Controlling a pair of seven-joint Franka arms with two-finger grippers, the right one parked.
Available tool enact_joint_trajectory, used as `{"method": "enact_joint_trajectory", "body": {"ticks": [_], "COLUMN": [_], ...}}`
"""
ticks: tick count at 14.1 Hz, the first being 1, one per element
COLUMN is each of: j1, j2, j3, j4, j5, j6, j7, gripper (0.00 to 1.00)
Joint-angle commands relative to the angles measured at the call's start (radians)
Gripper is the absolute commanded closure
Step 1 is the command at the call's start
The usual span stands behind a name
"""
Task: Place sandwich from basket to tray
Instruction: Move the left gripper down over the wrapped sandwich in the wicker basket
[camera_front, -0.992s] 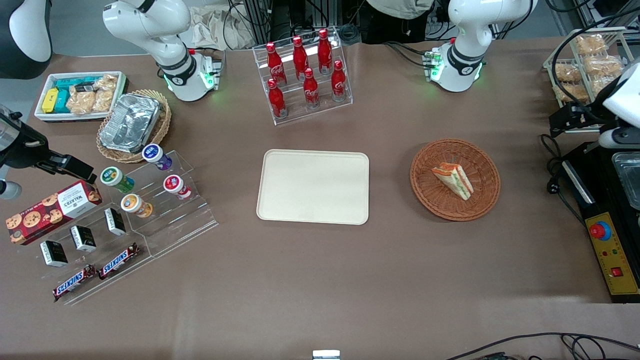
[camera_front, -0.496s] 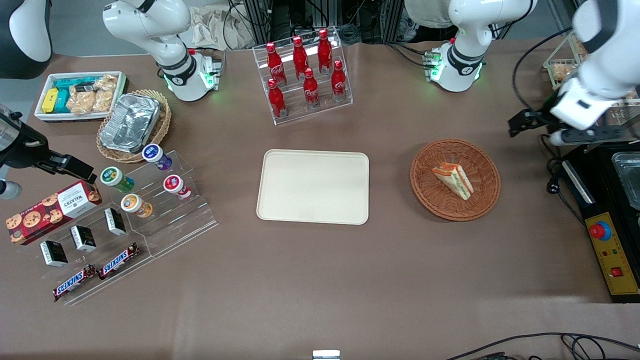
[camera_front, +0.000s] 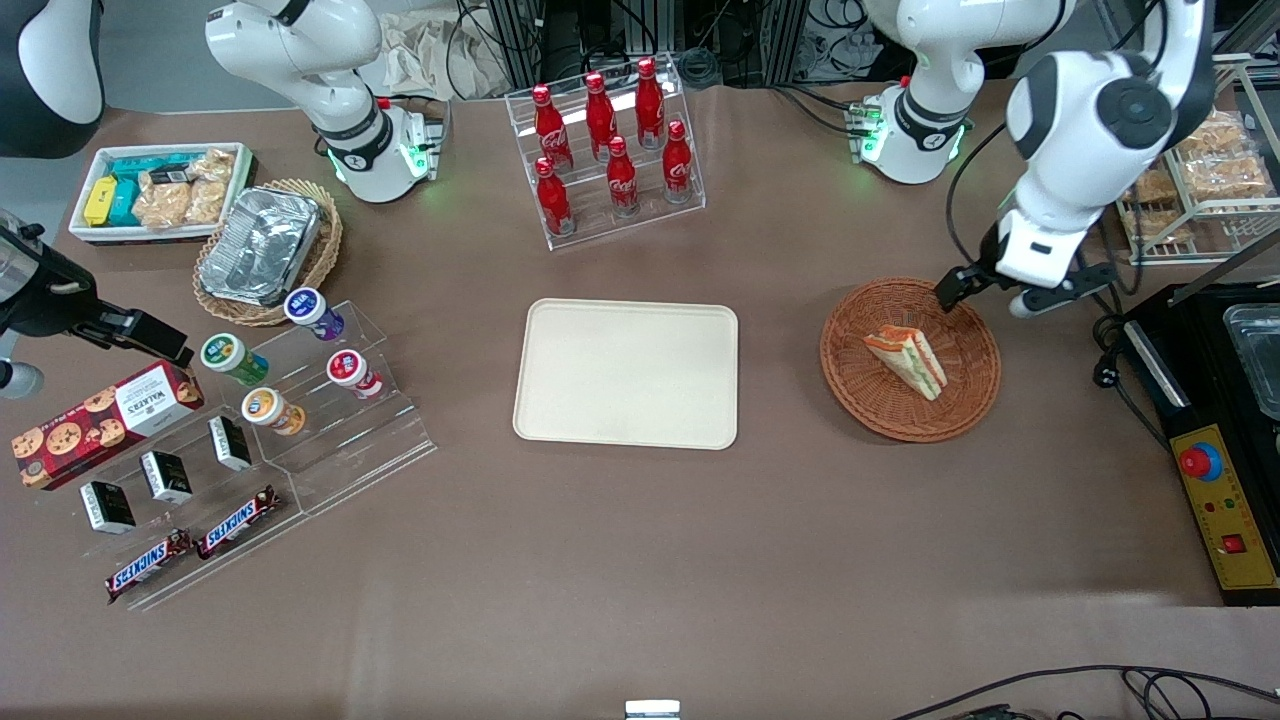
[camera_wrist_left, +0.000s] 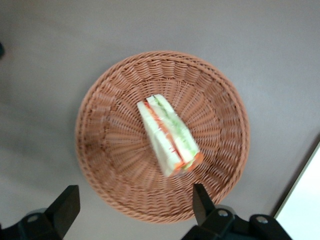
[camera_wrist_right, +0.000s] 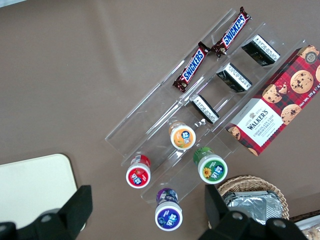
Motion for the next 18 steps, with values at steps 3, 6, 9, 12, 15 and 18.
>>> {"method": "enact_joint_trajectory", "body": {"ticks": [3, 6, 9, 12, 15, 18], "j1": [-0.031, -0.04, -0.048, -0.049, -0.049, -0.074], "j2": [0.152, 0.192, 0.237, 0.277, 0.295, 0.327], "j3": [-0.001, -0.001, -0.001, -0.001, -0.001, 0.001], "j4": [0.029, 0.025, 0.026, 0.031, 0.034, 0.022], "j5": [-0.005, -0.007, -0.007, -0.008, -0.011, -0.008], "j6": [0.153, 0.166, 0.164, 0.167, 0.196, 0.255], "j7": [-0.202, -0.211, -0.211, -0.234, -0.266, -0.303], "gripper": [0.0, 0.0, 0.0, 0.0, 0.0, 0.0]}}
